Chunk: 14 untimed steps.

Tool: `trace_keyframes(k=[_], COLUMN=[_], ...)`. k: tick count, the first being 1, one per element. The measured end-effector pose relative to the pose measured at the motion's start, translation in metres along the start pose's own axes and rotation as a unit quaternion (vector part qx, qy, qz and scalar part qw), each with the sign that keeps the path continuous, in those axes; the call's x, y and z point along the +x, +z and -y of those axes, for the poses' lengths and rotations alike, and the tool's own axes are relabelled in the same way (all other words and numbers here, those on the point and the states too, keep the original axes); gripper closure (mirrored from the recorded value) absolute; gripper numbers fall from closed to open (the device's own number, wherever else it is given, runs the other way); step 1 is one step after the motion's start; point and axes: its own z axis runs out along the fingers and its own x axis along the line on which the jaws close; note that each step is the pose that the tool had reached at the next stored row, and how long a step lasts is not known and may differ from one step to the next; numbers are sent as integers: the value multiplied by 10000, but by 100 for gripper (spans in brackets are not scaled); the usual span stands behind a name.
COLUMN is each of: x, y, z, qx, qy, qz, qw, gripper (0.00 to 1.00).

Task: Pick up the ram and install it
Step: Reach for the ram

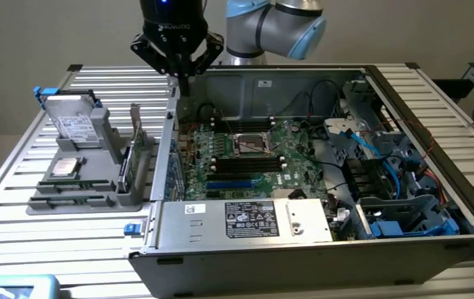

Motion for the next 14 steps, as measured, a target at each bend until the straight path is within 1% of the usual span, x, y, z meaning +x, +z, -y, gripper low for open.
trace_keyframes(k=[4, 14], x=[175, 519], y=[1, 44], z=[49, 226], qx=[0, 0], qy=[0, 1], qz=[-1, -6], qw=[10000, 10000], gripper=[89, 89])
